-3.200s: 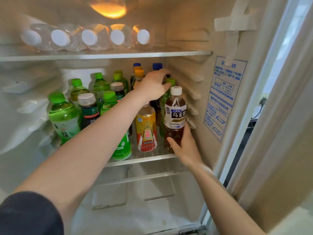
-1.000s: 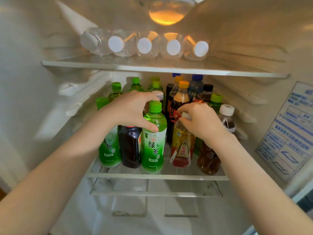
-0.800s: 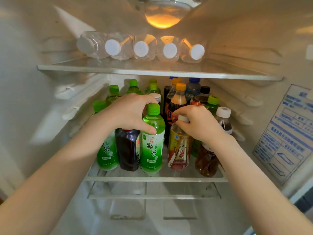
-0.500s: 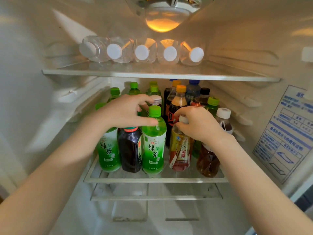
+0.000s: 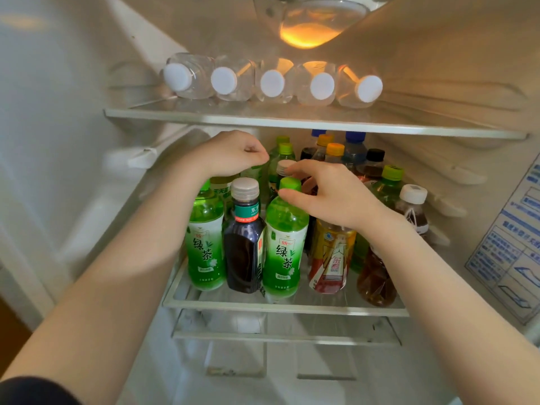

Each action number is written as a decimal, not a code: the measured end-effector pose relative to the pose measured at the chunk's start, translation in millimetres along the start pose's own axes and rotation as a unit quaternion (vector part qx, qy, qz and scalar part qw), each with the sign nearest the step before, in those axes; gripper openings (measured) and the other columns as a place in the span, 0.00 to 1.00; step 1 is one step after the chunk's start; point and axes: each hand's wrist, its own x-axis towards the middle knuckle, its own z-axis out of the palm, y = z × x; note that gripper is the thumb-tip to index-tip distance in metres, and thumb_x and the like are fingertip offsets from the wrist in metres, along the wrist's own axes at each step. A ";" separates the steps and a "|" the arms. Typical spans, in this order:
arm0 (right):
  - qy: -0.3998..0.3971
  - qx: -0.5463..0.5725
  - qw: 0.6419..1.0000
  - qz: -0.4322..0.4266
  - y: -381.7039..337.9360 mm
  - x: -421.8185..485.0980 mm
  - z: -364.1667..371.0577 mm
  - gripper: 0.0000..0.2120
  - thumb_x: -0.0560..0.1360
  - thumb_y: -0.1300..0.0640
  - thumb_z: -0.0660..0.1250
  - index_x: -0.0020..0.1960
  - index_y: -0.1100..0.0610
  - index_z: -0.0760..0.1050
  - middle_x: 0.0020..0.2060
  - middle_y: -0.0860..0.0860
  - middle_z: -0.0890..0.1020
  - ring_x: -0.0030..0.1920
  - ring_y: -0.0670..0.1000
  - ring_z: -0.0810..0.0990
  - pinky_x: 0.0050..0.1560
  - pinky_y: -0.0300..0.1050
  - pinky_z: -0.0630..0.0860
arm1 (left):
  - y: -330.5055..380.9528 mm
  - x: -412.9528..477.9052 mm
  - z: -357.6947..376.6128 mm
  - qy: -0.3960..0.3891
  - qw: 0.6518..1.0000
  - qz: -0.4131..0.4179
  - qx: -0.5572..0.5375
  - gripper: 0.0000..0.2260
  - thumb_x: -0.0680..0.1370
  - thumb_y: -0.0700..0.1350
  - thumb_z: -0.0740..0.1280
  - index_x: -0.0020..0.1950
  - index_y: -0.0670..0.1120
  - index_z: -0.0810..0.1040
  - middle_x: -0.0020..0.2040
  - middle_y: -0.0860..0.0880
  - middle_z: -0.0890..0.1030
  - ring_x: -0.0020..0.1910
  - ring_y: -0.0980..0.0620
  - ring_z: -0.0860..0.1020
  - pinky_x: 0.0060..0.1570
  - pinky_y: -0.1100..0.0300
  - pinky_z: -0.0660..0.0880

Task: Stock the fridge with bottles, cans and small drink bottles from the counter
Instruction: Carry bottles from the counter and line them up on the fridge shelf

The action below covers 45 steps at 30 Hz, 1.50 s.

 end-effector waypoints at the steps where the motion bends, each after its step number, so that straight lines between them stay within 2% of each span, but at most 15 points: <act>1: -0.011 0.001 1.000 -0.006 -0.8 2.1 1.9 0.20 0.74 0.45 0.67 0.62 0.53 0.75 0.55 0.48 0.81 0.49 0.47 0.80 0.48 0.43 0.76 | -1.0 4.6 0.9 0.001 1.000 0.003 0.003 0.04 0.77 0.52 0.65 0.49 0.57 0.78 0.42 0.63 0.76 0.42 0.65 0.73 0.38 0.69 0.66; 5: -0.041 -0.005 0.999 -0.016 2.5 7.2 3.0 0.16 0.73 0.47 0.68 0.57 0.54 0.77 0.58 0.51 0.80 0.49 0.45 0.78 0.46 0.38 0.70 | -9.2 24.3 3.4 0.030 0.999 0.008 0.033 0.09 0.76 0.48 0.67 0.55 0.49 0.80 0.49 0.54 0.78 0.49 0.56 0.75 0.47 0.65 0.70; 7: -0.051 0.001 0.999 -0.013 3.7 8.0 0.9 0.15 0.73 0.47 0.68 0.57 0.53 0.77 0.55 0.49 0.80 0.47 0.46 0.78 0.46 0.40 0.72 | -13.8 34.9 2.8 0.030 0.998 0.002 0.060 0.10 0.77 0.47 0.66 0.56 0.48 0.79 0.50 0.53 0.77 0.51 0.54 0.75 0.52 0.62 0.70; 13: -0.066 -0.006 0.998 -0.006 2.9 8.9 -0.8 0.17 0.73 0.45 0.68 0.57 0.53 0.77 0.47 0.49 0.82 0.47 0.49 0.80 0.49 0.46 0.76 | -22.4 63.2 -4.3 -0.067 0.989 -0.052 0.121 0.10 0.79 0.46 0.63 0.59 0.46 0.77 0.57 0.47 0.76 0.57 0.48 0.74 0.61 0.54 0.70; 17: -0.056 -0.003 0.998 -0.010 2.9 10.3 0.7 0.17 0.73 0.45 0.68 0.58 0.53 0.77 0.47 0.49 0.82 0.47 0.49 0.79 0.47 0.46 0.76 | -10.0 51.6 -13.4 -0.115 0.988 -0.047 0.090 0.06 0.81 0.46 0.60 0.51 0.44 0.73 0.49 0.43 0.74 0.48 0.48 0.71 0.50 0.57 0.66; 21: -0.049 -0.004 0.999 -0.013 5.4 10.4 3.5 0.18 0.73 0.45 0.68 0.58 0.53 0.76 0.50 0.50 0.82 0.47 0.49 0.80 0.46 0.45 0.75 | 2.4 -0.9 -20.3 -0.166 0.983 -0.047 0.063 0.15 0.72 0.61 0.68 0.54 0.55 0.77 0.48 0.60 0.79 0.47 0.61 0.77 0.41 0.64 0.71; 23: -0.040 -0.002 0.999 -0.015 6.5 9.4 5.0 0.18 0.73 0.45 0.68 0.58 0.53 0.76 0.55 0.50 0.81 0.47 0.49 0.80 0.45 0.43 0.74 | 3.4 -24.9 -16.9 -0.177 0.981 -0.035 0.070 0.18 0.68 0.58 0.75 0.54 0.56 0.77 0.49 0.60 0.79 0.46 0.63 0.77 0.41 0.65 0.73; 26: -0.029 -0.005 0.999 -0.014 5.9 6.4 6.5 0.18 0.73 0.46 0.67 0.60 0.53 0.75 0.56 0.48 0.80 0.47 0.49 0.80 0.45 0.42 0.73 | 4.7 -43.7 -8.5 -0.121 0.991 -0.015 0.056 0.16 0.67 0.50 0.77 0.53 0.51 0.80 0.50 0.53 0.82 0.48 0.55 0.80 0.52 0.54 0.77; 28: -0.032 -0.011 0.999 -0.010 5.4 3.5 6.3 0.19 0.74 0.45 0.66 0.61 0.52 0.74 0.52 0.49 0.81 0.46 0.49 0.80 0.46 0.45 0.75 | 8.7 -56.2 -7.2 -0.083 0.995 -0.006 0.053 0.17 0.66 0.48 0.78 0.53 0.51 0.81 0.47 0.54 0.83 0.48 0.55 0.80 0.54 0.51 0.77; 32: -0.029 -0.013 0.999 -0.017 4.0 -5.7 1.2 0.19 0.74 0.44 0.64 0.60 0.52 0.74 0.46 0.49 0.82 0.45 0.50 0.80 0.47 0.51 0.78 | 14.9 -85.1 -7.9 -0.002 0.991 0.050 0.123 0.19 0.64 0.54 0.78 0.53 0.55 0.82 0.44 0.61 0.82 0.40 0.67 0.76 0.46 0.66 0.75; 34: -0.011 -0.009 1.000 -0.028 2.1 -16.2 -2.1 0.21 0.72 0.42 0.61 0.60 0.52 0.74 0.46 0.49 0.82 0.45 0.49 0.81 0.45 0.52 0.78 | 17.1 -94.1 -6.6 0.023 0.983 0.077 0.167 0.20 0.64 0.58 0.76 0.55 0.58 0.80 0.44 0.61 0.81 0.37 0.65 0.72 0.41 0.75 0.67; 36: 0.014 0.005 0.999 -0.034 -0.3 -31.5 -2.2 0.24 0.71 0.40 0.60 0.62 0.52 0.74 0.47 0.49 0.82 0.45 0.49 0.81 0.45 0.51 0.79 | 19.0 -95.7 -5.2 0.036 0.973 0.085 0.214 0.22 0.66 0.60 0.74 0.59 0.61 0.78 0.44 0.61 0.78 0.41 0.62 0.69 0.36 0.72 0.63; 38: 0.044 0.023 0.998 -0.035 -3.4 -47.4 1.3 0.24 0.72 0.41 0.60 0.64 0.53 0.73 0.48 0.49 0.82 0.44 0.49 0.81 0.45 0.51 0.79 | 20.2 -92.3 -4.4 0.036 0.966 0.077 0.243 0.20 0.68 0.62 0.71 0.59 0.62 0.77 0.43 0.62 0.74 0.43 0.60 0.69 0.37 0.64 0.64; 42: 0.125 0.046 0.991 -0.022 -11.6 -71.3 6.4 0.22 0.75 0.43 0.60 0.63 0.55 0.73 0.49 0.49 0.81 0.47 0.49 0.79 0.46 0.50 0.79 | 18.6 -79.0 0.7 0.015 0.975 0.056 0.212 0.10 0.71 0.60 0.69 0.48 0.59 0.78 0.38 0.61 0.75 0.38 0.58 0.72 0.32 0.62 0.62; 45: 0.180 0.065 0.982 -0.012 -14.1 -86.7 3.0 0.18 0.76 0.47 0.63 0.62 0.54 0.74 0.48 0.47 0.81 0.48 0.48 0.80 0.47 0.49 0.79 | 16.1 -69.6 6.4 0.022 0.981 0.050 0.188 0.10 0.70 0.61 0.69 0.44 0.57 0.78 0.35 0.59 0.73 0.36 0.60 0.71 0.30 0.62 0.60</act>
